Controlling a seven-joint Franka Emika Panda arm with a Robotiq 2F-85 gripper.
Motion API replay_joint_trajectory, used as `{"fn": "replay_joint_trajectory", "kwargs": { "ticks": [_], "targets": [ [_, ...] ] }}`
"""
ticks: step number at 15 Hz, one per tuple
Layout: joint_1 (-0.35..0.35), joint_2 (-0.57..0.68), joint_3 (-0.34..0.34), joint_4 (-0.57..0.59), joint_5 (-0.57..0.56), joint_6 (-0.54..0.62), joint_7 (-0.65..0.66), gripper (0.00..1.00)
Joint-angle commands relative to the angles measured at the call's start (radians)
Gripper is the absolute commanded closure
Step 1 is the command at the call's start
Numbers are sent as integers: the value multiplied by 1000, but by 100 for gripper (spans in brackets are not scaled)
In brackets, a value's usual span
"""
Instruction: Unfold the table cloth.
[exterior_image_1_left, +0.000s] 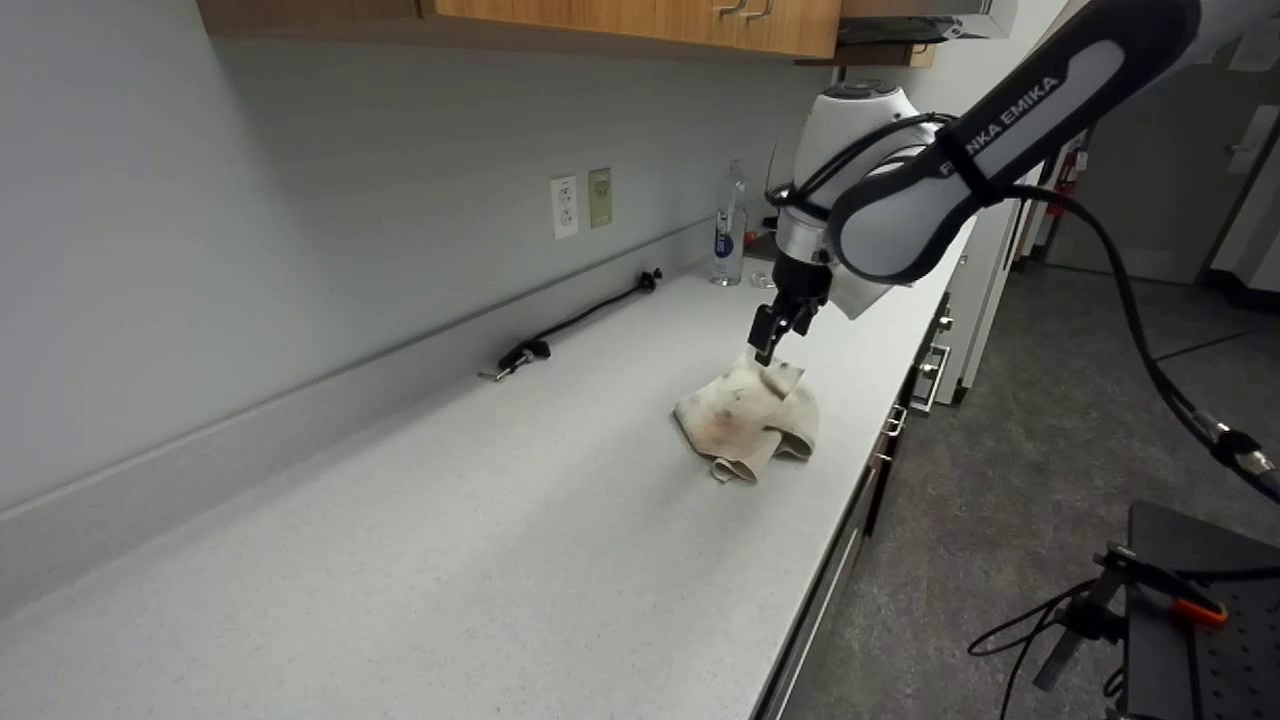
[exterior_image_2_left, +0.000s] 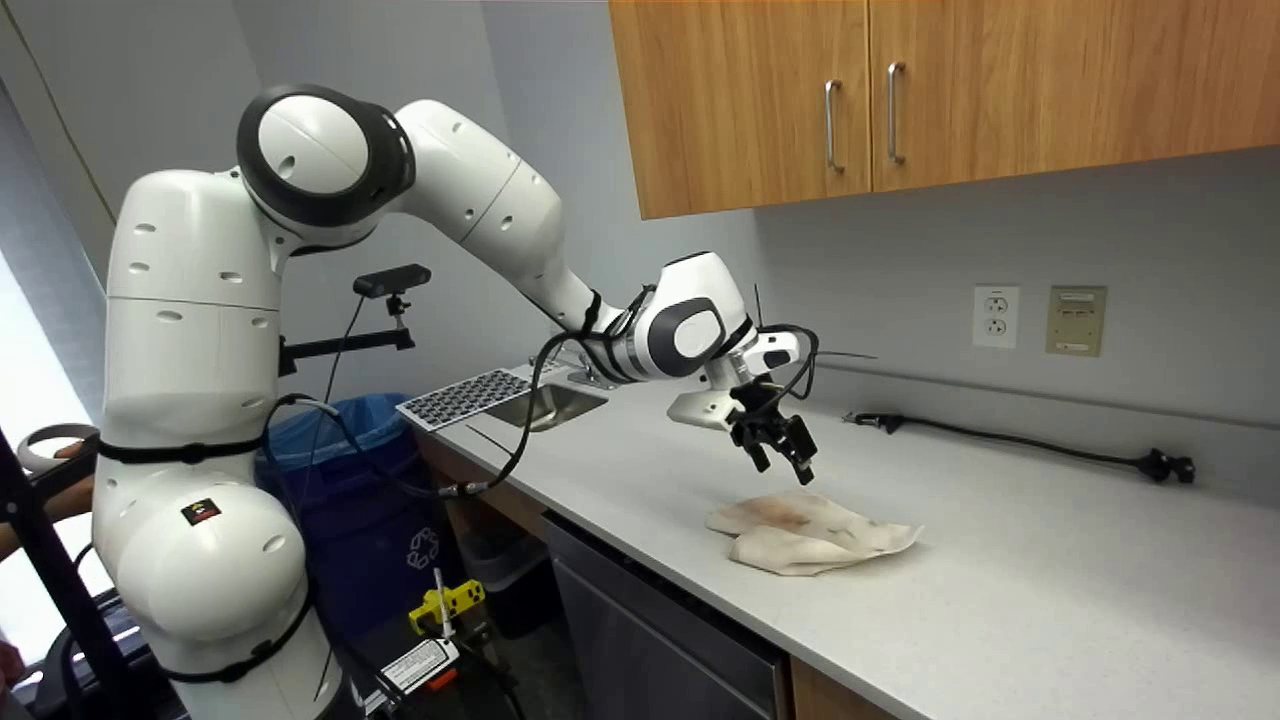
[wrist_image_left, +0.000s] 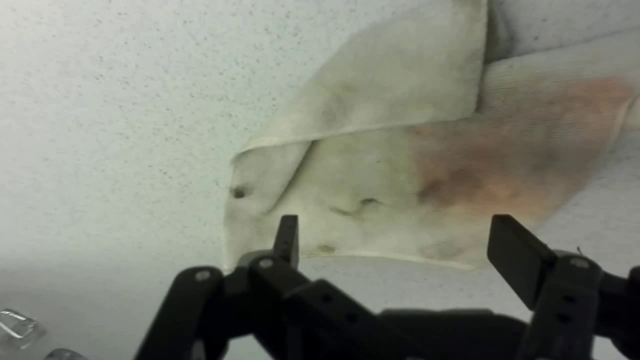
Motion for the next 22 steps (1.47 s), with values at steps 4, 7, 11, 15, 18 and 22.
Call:
{"fn": "replay_joint_trajectory", "kwargs": {
  "ticks": [4,7,11,15,18,22],
  "targets": [
    [-228,13,267,72,23,-109,-144,45],
    [-237,68,289,121,-12,-93,-118,68],
    [-234,154,305,209,-13,-107,-110,99],
    [-235,250,303,291,-12,-118,-106,100],
    [-244,311,304,340,-3,-116,-112,100],
    [-255,382,311,406,10,-124,-114,100]
  ]
}}
